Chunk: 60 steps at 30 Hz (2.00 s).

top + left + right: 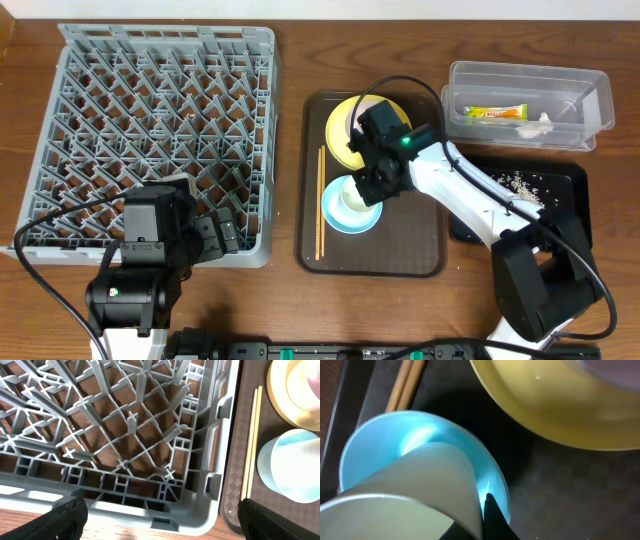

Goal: Sort waste into correct bins and load items into the dishwasher

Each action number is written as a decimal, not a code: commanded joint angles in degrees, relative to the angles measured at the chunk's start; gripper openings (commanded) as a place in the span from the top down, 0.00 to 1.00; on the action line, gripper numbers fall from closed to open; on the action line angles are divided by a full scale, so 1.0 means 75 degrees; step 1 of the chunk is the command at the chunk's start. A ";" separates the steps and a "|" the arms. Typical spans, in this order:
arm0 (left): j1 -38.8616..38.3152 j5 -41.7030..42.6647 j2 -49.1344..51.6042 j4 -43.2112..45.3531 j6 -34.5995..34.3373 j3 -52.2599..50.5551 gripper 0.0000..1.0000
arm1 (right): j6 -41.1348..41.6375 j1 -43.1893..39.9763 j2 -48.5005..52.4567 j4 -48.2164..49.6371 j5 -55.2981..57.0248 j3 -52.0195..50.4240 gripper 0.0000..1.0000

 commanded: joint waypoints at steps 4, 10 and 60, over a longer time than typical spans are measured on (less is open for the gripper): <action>0.0032 0.0134 0.0000 0.0017 -0.0076 0.0184 0.02 | 0.0169 -0.0356 -0.0647 -0.0012 -0.0192 0.0595 0.99; 0.0029 0.2576 0.0108 0.1224 -0.0376 0.0175 0.02 | 0.0169 -0.1180 -0.1309 0.0300 -0.2929 0.0702 0.99; -0.2020 0.7192 0.2757 0.7895 -0.2069 0.0175 0.21 | 0.0761 -0.1460 -0.1271 0.1839 -0.8766 0.0694 0.99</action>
